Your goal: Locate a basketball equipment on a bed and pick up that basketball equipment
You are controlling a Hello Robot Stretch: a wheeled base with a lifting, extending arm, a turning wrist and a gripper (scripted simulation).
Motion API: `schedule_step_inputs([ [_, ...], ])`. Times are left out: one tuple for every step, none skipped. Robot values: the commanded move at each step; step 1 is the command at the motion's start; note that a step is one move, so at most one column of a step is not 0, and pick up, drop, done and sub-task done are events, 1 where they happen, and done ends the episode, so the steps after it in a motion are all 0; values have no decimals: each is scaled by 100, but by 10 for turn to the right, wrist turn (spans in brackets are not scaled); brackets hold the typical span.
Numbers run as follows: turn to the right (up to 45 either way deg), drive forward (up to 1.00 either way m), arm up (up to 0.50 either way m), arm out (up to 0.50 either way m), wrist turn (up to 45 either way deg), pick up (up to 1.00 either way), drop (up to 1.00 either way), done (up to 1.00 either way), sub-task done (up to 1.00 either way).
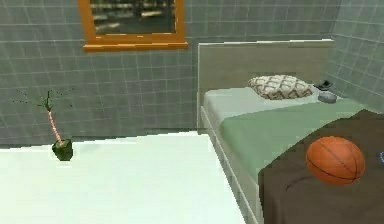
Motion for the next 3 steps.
schedule_step_inputs([
  [330, 0, 0, 0, 0, 0, 0, 0, 0],
  [0, 20, 0, 0, 0, 0, 0, 0, 0],
  [-450, 0, 0, 0, 0, 0, 0, 0, 0],
])
